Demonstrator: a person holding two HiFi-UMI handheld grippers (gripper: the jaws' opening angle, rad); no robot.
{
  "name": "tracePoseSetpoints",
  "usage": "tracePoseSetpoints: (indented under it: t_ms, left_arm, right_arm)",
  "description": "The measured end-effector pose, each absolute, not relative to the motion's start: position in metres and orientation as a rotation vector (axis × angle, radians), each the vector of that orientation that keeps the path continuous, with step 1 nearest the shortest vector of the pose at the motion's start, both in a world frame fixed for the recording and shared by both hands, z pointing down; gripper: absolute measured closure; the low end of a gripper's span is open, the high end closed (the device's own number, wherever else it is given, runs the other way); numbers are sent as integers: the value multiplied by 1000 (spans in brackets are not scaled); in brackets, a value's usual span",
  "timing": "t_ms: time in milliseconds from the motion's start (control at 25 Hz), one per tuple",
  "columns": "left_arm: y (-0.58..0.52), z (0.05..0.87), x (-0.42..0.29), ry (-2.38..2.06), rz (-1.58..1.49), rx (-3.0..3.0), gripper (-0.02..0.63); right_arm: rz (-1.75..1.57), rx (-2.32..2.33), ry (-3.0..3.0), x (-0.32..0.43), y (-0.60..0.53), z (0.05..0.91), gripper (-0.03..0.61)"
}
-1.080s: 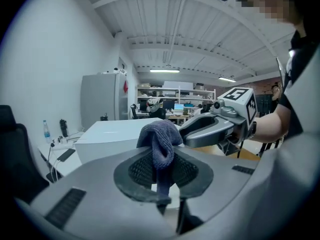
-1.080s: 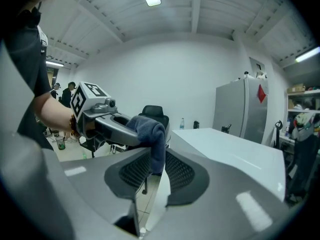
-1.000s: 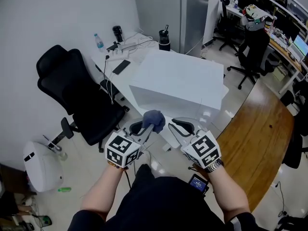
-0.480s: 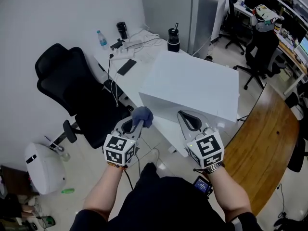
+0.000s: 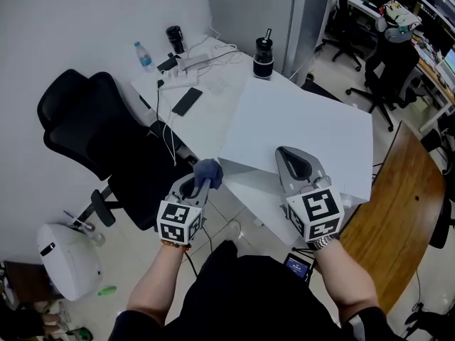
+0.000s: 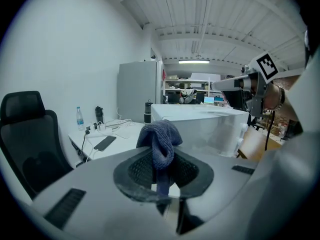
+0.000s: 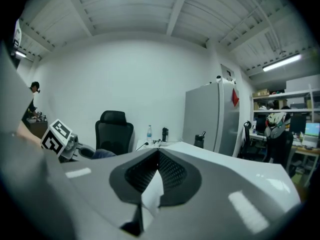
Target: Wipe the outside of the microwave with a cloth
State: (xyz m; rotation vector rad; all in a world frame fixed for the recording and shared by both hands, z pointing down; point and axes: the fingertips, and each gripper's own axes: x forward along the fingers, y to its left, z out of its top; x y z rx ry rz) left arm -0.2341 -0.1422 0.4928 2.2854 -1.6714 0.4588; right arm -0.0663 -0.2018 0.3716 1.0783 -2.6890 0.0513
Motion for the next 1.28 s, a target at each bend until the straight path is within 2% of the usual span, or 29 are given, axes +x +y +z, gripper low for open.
tracePoseSetpoints:
  t_ms: [600,1280]
  left_arm:
    - [-220,529,-239,-1369,439,2418,554]
    - [-313,549,-229,-1209,494,2493,554]
  right_arm:
    - [77,1179,-2603,-102,-279,376,578]
    - [114,1329,-2486,-85,-314,387,577]
